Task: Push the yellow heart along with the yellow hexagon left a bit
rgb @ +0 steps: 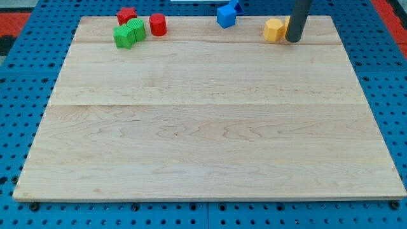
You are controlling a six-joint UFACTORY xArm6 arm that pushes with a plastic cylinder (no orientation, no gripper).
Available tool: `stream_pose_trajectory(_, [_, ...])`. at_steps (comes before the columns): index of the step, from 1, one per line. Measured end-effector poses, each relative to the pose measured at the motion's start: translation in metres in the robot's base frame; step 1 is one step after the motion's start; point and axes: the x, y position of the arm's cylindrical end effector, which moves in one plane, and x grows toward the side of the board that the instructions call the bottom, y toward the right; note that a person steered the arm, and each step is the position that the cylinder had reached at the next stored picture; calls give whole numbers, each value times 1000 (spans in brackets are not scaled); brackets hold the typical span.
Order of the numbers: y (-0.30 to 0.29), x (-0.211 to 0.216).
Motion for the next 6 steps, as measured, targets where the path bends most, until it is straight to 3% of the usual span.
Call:
stream_pose_trajectory(4, [65, 28])
stream_pose_trajectory(5, [90, -23])
stream_pose_trajectory(6, [15, -44])
